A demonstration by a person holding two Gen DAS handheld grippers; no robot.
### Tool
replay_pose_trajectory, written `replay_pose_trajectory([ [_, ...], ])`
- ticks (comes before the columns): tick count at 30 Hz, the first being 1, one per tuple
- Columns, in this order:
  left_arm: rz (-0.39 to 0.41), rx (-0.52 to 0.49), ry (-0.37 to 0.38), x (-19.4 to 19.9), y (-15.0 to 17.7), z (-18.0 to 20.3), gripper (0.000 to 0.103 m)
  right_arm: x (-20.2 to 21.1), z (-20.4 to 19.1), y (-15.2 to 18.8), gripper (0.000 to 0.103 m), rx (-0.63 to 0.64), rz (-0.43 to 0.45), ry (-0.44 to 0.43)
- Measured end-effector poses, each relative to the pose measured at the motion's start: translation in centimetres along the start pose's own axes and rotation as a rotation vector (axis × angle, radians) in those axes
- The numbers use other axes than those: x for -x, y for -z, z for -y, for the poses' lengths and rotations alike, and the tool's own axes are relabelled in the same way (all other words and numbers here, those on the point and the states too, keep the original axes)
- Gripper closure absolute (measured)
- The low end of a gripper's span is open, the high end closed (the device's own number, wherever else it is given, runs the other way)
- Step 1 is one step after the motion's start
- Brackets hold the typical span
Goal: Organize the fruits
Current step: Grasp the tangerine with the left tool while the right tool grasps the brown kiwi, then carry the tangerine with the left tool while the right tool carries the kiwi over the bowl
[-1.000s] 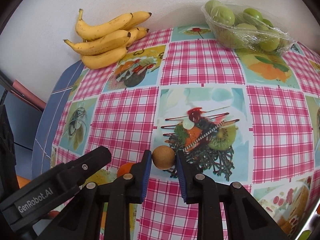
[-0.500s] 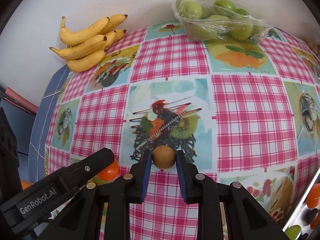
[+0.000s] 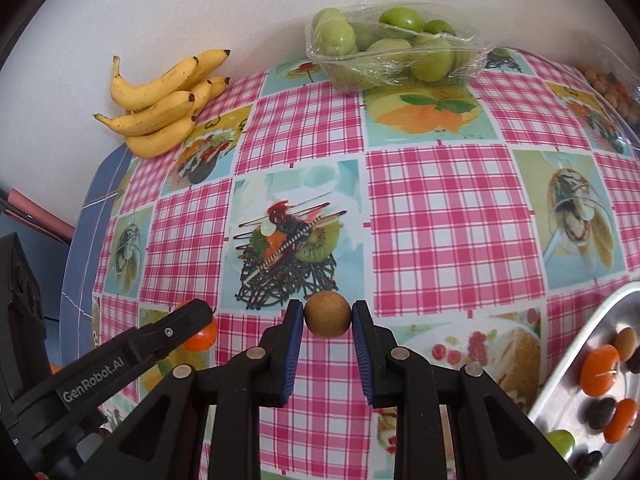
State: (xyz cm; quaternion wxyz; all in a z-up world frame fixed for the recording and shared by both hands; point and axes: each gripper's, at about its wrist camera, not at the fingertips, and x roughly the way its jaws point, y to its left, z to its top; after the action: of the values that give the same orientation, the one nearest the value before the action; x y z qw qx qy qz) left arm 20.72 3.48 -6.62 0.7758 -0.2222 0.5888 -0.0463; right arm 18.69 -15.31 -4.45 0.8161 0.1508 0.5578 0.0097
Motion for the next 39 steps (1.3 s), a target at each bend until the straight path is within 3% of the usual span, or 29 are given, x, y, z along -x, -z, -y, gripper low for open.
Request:
replay_pose_trajectory([
  [6,0.019,-0.042,-0.039,1.6,2.5,0.7,0.065,2.6,0.7,1.4,0.076,-0.001,0.017,0.005],
  [24,0.043,-0.206,-0.062,4.0,10.5,4.5,0.065,9.4,2.2,8.3,0.076,0.034,0.093,0.021],
  [39,0.025,-0.257,-0.073,4.0,13.1,5.2,0.065,10.9,5.3,11.8,0.076,0.027,0.103,0.023],
])
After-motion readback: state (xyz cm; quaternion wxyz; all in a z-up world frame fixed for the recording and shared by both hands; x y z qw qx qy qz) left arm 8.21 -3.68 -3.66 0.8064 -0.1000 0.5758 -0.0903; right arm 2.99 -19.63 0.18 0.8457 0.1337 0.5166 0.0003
